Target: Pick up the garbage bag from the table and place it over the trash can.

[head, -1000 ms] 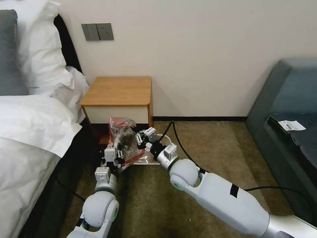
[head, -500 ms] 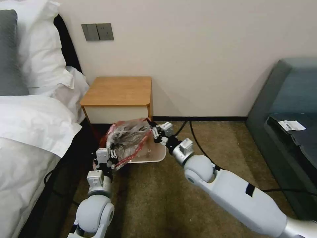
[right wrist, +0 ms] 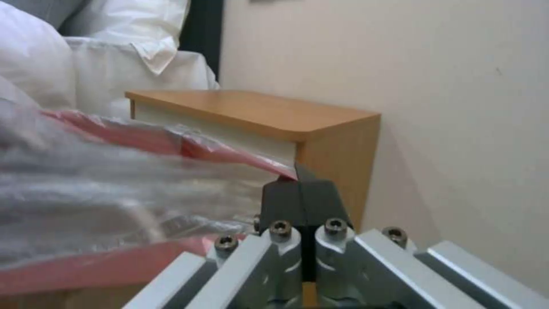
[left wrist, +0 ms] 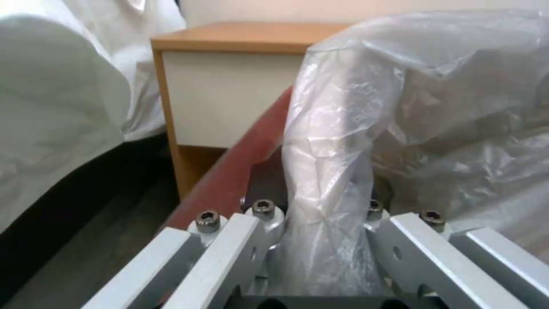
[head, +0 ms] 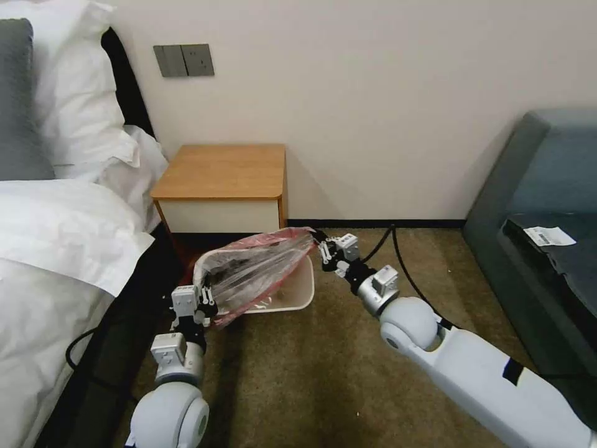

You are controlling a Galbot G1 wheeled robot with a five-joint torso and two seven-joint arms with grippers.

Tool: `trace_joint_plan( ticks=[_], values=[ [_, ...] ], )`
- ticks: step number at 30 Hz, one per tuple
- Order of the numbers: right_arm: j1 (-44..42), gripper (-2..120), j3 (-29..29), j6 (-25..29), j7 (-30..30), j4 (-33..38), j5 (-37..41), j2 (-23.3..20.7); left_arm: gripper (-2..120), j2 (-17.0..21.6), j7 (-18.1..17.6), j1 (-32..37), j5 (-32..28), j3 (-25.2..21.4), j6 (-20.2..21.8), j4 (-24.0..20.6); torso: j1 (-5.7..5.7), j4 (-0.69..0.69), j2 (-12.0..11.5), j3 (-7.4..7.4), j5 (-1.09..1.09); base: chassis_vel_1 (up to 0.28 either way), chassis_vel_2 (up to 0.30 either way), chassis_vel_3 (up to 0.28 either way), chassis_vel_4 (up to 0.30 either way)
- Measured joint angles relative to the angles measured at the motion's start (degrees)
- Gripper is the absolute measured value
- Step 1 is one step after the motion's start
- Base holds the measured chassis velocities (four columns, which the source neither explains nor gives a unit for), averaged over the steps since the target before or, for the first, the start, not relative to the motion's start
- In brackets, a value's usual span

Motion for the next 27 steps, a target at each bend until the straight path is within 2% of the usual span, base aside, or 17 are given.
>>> trace_joint_plan(
  ticks=[8,14,27],
  values=[
    [-2.3,0,0.5,0.6,-0.3,0.6,-0.7,-0.6,10,-0.7,-0.7,-2.2,-6.0,-2.2,2.3,-2.8,0.0,0.0,0.0,0.0,0.0,0.0,0.0,0.0,0.0],
    [-2.9,0,0.3,1.1,-0.4,0.0,-1.5,0.0,10,-0.8,-2.2,-3.3,-13.8,-4.6,4.7,-5.0,0.0,0.0,0.0,0.0,0.0,0.0,0.0,0.0,0.0],
    [-4.6,0,-2.4,1.6,-0.1,0.4,-4.9,1.9,10,-3.1,-6.5,-5.6,-22.9,-5.7,7.6,-5.3,0.0,0.0,0.0,0.0,-0.01,0.0,0.0,0.0,0.0]
  ],
)
